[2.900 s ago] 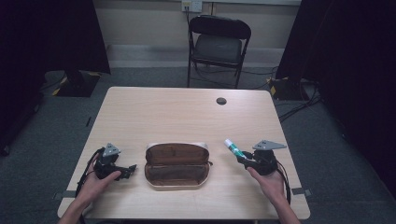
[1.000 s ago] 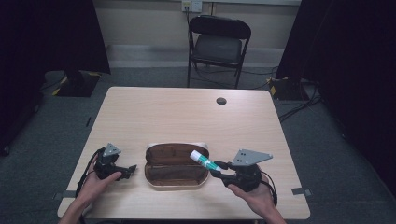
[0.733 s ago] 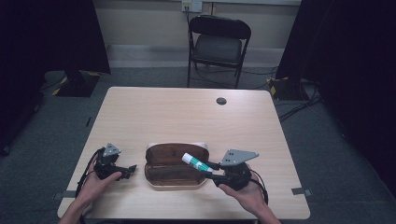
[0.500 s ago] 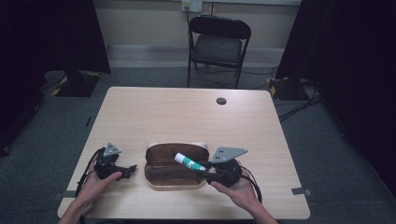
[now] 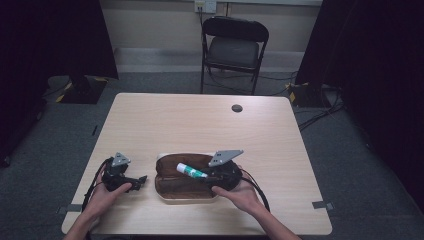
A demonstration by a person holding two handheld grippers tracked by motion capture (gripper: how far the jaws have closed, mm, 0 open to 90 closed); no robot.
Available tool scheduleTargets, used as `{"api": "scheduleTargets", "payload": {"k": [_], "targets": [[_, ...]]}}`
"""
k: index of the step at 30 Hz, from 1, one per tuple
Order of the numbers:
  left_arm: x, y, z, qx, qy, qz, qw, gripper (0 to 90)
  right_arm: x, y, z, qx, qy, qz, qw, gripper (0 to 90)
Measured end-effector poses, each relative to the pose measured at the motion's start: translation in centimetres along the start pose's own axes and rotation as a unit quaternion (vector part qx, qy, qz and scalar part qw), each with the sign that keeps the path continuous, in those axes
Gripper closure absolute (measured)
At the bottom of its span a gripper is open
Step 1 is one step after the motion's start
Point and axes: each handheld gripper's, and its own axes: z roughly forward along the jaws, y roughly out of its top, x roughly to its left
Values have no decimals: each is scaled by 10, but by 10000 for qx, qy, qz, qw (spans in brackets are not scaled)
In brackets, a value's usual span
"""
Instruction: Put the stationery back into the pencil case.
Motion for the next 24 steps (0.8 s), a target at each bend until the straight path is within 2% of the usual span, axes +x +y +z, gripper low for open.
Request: {"api": "scheduleTargets", "payload": {"k": [6, 15, 18, 23, 24], "targets": [[0, 0, 0, 4, -2, -24, 10000, 0, -3, 1, 19, 154, -40, 34, 9999, 664], [0, 0, 0, 4, -1, -10, 10000, 0, -10, 3, 39, 242, -161, 122, 9995, 662], [0, 0, 0, 3, -1, -24, 10000, 0, -12, 3, 41, 258, -300, 136, 9991, 654], [0, 0, 0, 9, 6, -16, 10000, 0, -14, 1, 38, 197, -452, 160, 9987, 567], [0, 0, 0, 7, 9, -16, 10000, 0, -14, 1, 37, 216, -466, 159, 9986, 574]]}}
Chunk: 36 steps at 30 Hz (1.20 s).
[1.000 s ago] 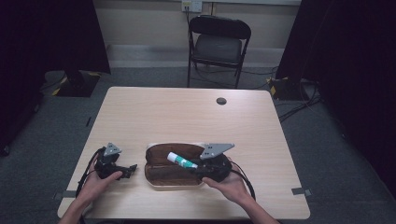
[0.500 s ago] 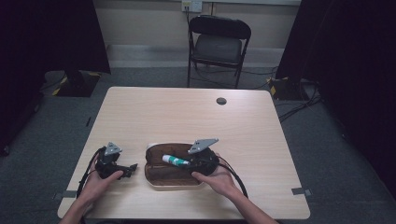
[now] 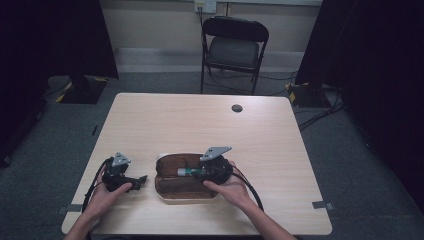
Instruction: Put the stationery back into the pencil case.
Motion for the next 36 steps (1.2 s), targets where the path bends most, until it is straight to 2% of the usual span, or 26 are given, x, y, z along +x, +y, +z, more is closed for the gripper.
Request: {"api": "scheduleTargets", "payload": {"k": [6, 10, 17, 22, 29, 36], "targets": [[0, 0, 0, -9, 4, -5, 10000, 0, -3, -8, -8, -59, -164, 171, 9997, 558], [0, 0, 0, -9, 4, -4, 10000, 0, -6, -12, -18, -160, -171, 292, 9993, 583], [0, 0, 0, -12, 10, -6, 10000, 0, -11, -23, -33, -272, -189, 352, 9988, 609], [0, 0, 0, -12, 10, -5, 10000, 0, -15, -30, -45, -356, -250, 400, 9983, 604], [0, 0, 0, -13, 4, -6, 10000, 0, -20, -40, -59, -466, -301, 587, 9967, 581], [0, 0, 0, -18, -3, -20, 10000, 0, -29, -50, -72, -525, -550, 704, 9946, 554]]}}
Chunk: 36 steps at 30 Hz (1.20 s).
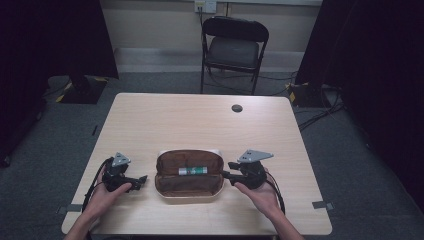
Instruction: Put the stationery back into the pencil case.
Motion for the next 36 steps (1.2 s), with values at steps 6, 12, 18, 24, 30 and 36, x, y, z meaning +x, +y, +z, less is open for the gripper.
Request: {"api": "scheduleTargets", "payload": {"k": [6, 12, 18, 24, 30, 36], "targets": [[0, 0, 0, 1, 2, 2, 10000, 0, -12, -10, -9, 26, -193, 138, 9997, 524], [0, 0, 0, 0, 3, -1, 10000, 0, -28, -20, -19, 41, -487, 272, 9984, 473], [0, 0, 0, 1, 6, 10, 10000, 0, -52, -35, -27, 164, -830, 479, 9953, 410], [0, 0, 0, 1, 6, 9, 10000, 0, -75, -50, -28, 337, -1206, 704, 9896, 332], [0, 0, 0, 1, 6, 11, 10000, 0, -90, -63, -27, 513, -1450, 886, 9841, 268], [0, 0, 0, 0, 8, 11, 10000, 0, -102, -76, -25, 847, -1773, 1061, 9747, 192]]}}
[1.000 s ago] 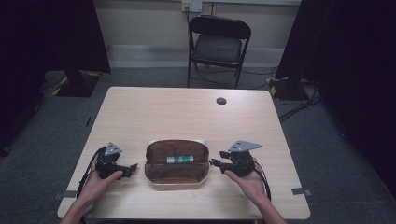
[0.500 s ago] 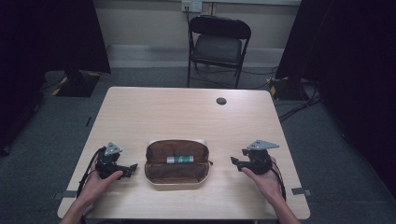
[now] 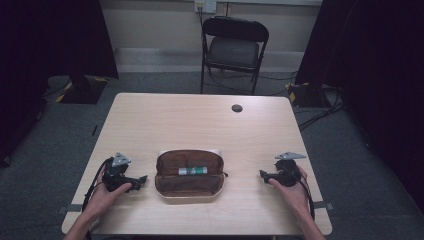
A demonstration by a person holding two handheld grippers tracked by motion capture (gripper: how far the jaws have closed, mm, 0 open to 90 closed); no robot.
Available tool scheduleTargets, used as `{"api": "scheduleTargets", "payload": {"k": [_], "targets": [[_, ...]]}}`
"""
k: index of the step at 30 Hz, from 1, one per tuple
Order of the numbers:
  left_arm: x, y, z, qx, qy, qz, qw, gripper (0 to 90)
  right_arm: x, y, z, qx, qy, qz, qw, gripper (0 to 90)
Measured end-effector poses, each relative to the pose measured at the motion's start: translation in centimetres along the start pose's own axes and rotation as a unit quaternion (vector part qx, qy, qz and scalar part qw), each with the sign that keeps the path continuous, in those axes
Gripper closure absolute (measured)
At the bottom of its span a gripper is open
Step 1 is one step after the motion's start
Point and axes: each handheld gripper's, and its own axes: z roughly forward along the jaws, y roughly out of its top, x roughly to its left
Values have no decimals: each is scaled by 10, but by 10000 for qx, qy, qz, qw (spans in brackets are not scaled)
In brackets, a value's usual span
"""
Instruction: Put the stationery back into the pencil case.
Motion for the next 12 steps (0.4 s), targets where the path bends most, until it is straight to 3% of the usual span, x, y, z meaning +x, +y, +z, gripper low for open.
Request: {"api": "scheduleTargets", "payload": {"k": [2, 4, 12], "targets": [[0, 0, 0, -1, -1, 1, 10000, 0, -2, -5, 3, -56, -103, -17, 9999, 178], [0, 0, 0, 0, 1, -1, 10000, 0, -2, -11, 5, -350, -138, 50, 9993, 175], [0, 0, 0, -4, 1, 0, 10000, 0, -2, -12, 6, -404, -173, 32, 9990, 168]]}}
